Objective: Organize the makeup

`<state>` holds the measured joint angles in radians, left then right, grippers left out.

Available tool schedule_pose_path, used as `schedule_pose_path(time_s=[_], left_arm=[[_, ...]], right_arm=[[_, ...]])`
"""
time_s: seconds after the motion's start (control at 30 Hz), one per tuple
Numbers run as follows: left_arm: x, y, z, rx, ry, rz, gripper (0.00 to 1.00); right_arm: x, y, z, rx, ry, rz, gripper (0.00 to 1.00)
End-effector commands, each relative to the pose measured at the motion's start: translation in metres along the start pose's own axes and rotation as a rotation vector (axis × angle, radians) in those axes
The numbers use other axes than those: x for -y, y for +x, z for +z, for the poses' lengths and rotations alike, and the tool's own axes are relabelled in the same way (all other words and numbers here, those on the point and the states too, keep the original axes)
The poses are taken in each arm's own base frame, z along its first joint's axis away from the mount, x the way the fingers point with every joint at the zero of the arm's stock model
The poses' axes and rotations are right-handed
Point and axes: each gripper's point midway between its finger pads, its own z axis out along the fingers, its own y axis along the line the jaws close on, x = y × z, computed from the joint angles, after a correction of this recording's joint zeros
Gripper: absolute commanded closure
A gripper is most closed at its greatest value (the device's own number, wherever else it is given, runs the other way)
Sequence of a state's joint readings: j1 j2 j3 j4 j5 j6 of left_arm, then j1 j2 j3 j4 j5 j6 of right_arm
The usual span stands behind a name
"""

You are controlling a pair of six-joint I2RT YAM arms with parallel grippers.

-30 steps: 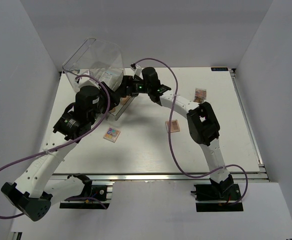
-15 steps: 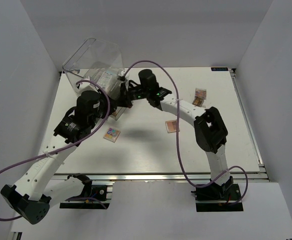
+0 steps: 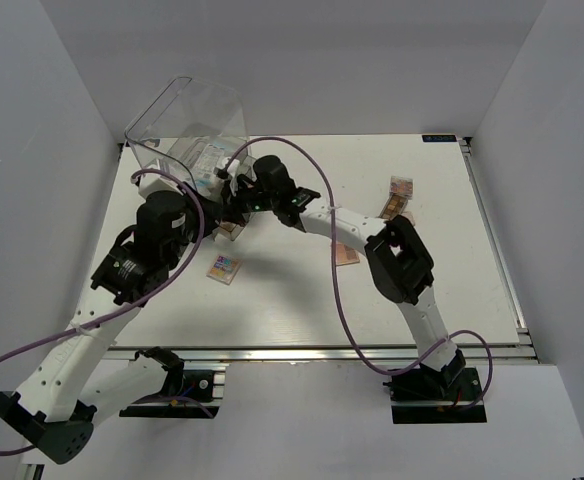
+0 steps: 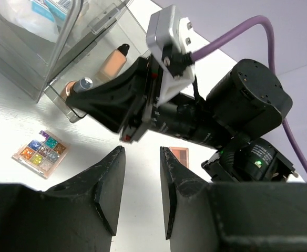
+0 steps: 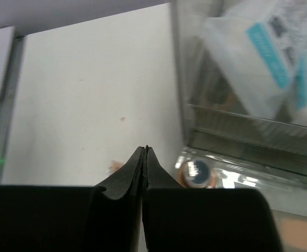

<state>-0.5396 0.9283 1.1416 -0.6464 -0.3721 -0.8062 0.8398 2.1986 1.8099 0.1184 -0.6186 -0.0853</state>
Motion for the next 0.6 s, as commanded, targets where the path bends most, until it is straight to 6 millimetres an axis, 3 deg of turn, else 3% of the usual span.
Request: schedule_pose_path(time_s=[0.0, 0.03, 0.2, 0.27, 0.33, 0.37, 0.43, 0.5, 0.57], left_arm=[[-0.005, -0.001, 0.0, 0.004, -0.029, 0.004, 0.57], [-0.004, -0.002, -0.001, 0.006, -0.027, 0.007, 0.57], [-0.002, -0.003, 0.003, 0.003, -0.03, 0.015, 0.57], [-0.003, -0.002, 0.003, 0.003, -0.03, 0.015, 0.57], [-0.003, -0.003, 0.002, 0.006, -0.027, 0.012, 0.57], [-0.003, -0.002, 0.002, 0.006, -0.027, 0.012, 0.57], [-0.003, -0.003, 0.002, 0.01, -0.023, 0.009, 0.57], [0.0, -0.003, 0.003, 0.013, -0.014, 0.011, 0.57], [0.002, -0.004, 0.004, 0.013, -0.009, 0.016, 0.57]], right_arm=[[0.044, -0.012, 0.003, 0.076, 0.219, -0.021, 1.0], [0.058, -0.021, 0.001, 0.104, 0.294, -0.032, 1.0], [0.116, -0.007, 0.001, 0.057, 0.503, 0.011, 1.0], [0.143, 0.003, -0.01, 0.032, 0.578, 0.044, 1.0], [0.154, 0.005, -0.023, 0.032, 0.605, 0.046, 1.0], [0.153, -0.006, -0.031, 0.052, 0.601, 0.036, 1.0], [0.15, -0.001, -0.038, 0.066, 0.579, 0.033, 1.0], [0.138, -0.026, -0.049, 0.124, 0.525, 0.004, 1.0], [0.104, -0.035, -0.057, 0.14, 0.341, -0.042, 1.0]])
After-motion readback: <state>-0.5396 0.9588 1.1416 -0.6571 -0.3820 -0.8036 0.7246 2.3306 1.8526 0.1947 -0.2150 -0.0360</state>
